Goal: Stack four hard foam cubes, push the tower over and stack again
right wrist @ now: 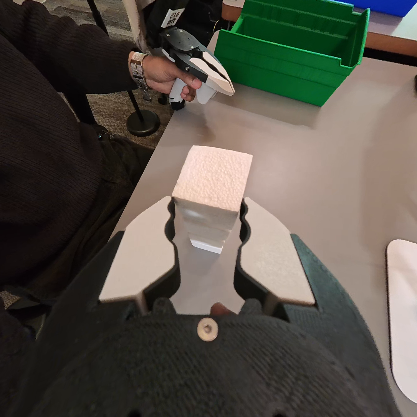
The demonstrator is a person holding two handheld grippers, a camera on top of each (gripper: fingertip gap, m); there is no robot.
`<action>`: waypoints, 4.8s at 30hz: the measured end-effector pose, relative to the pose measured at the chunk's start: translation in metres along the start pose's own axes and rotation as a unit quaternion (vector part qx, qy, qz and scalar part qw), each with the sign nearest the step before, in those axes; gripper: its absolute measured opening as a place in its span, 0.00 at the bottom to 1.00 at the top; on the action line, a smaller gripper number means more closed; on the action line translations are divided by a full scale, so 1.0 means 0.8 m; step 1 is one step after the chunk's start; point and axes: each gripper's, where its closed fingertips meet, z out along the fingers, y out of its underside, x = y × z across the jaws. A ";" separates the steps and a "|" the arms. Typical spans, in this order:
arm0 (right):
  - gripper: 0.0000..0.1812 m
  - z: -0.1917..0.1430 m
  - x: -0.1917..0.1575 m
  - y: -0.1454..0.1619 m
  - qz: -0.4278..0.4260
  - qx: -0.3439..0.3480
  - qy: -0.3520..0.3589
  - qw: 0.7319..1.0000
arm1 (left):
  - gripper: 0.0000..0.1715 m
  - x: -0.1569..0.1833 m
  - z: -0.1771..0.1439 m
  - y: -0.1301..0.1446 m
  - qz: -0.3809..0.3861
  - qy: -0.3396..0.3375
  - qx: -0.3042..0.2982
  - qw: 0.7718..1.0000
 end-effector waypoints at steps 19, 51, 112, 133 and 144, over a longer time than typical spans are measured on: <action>0.54 -0.101 0.023 -0.075 -0.027 0.212 0.246 0.945 | 0.01 0.044 0.044 -0.005 0.007 0.057 -0.010 0.998; 0.32 -0.006 0.013 -0.011 0.043 0.284 0.233 0.929 | 0.01 0.089 0.085 -0.003 0.000 0.117 -0.031 0.993; 0.37 -0.011 0.011 -0.014 0.033 0.318 0.198 0.926 | 0.02 0.087 0.085 0.004 -0.015 0.123 -0.047 0.991; 0.00 0.008 -0.058 0.065 0.064 0.198 0.329 0.921 | 0.02 0.087 0.084 0.002 -0.030 0.124 -0.045 0.991; 0.00 0.123 -0.034 0.133 0.076 -0.070 0.362 0.926 | 0.02 0.087 0.084 0.004 -0.027 0.123 -0.048 0.991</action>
